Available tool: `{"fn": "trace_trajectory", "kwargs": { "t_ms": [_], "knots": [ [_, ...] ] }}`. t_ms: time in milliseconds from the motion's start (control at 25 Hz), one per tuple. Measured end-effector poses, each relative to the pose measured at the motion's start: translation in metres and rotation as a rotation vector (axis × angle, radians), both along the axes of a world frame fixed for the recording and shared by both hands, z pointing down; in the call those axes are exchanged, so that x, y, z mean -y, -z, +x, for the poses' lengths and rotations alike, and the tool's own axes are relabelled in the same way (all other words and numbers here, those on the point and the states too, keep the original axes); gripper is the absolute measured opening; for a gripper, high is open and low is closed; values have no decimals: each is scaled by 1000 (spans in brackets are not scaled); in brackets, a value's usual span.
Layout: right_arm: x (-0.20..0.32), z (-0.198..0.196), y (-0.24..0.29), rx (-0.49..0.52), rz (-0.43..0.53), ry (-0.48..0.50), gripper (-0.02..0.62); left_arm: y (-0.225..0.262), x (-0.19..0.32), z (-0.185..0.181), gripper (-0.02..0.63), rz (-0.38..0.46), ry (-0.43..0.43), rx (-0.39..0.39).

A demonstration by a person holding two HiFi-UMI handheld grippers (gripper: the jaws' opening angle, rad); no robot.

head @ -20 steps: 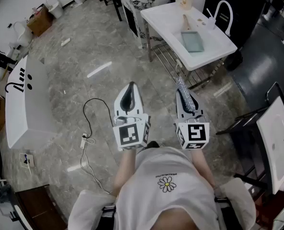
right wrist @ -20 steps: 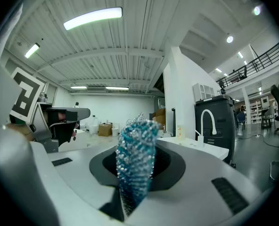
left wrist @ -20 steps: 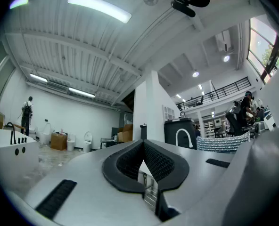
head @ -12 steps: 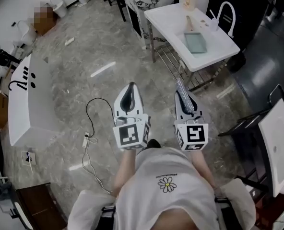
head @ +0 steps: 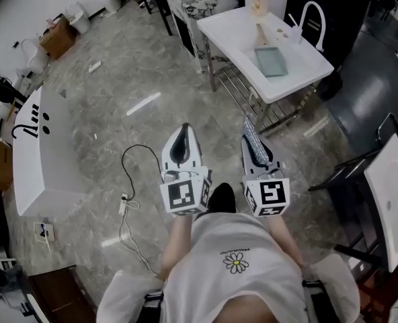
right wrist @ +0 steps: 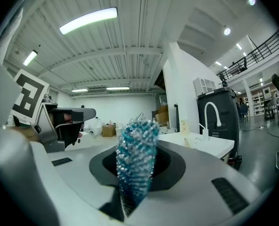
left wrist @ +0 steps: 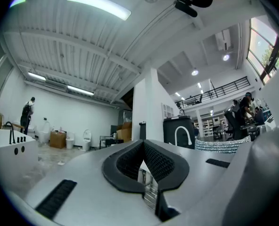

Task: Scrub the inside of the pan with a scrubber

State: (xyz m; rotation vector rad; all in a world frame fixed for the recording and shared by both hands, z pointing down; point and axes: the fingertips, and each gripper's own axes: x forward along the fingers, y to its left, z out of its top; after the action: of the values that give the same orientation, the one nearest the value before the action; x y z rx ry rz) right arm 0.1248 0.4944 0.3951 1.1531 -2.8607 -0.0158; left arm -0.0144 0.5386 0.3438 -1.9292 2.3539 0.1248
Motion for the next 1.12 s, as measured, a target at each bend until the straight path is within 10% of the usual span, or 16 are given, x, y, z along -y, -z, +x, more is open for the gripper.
{"fn": "trace_trajectory", "kwargs": {
  "t_ms": [520,1120],
  "knots": [
    [92,-43,-6,-24,-8,-38,57,-5,69,-64,17,63,13,-54],
    [348,-199,19,-30,-33,-105,57,13,347,-223,17,75,-110,-41]
  ]
}}
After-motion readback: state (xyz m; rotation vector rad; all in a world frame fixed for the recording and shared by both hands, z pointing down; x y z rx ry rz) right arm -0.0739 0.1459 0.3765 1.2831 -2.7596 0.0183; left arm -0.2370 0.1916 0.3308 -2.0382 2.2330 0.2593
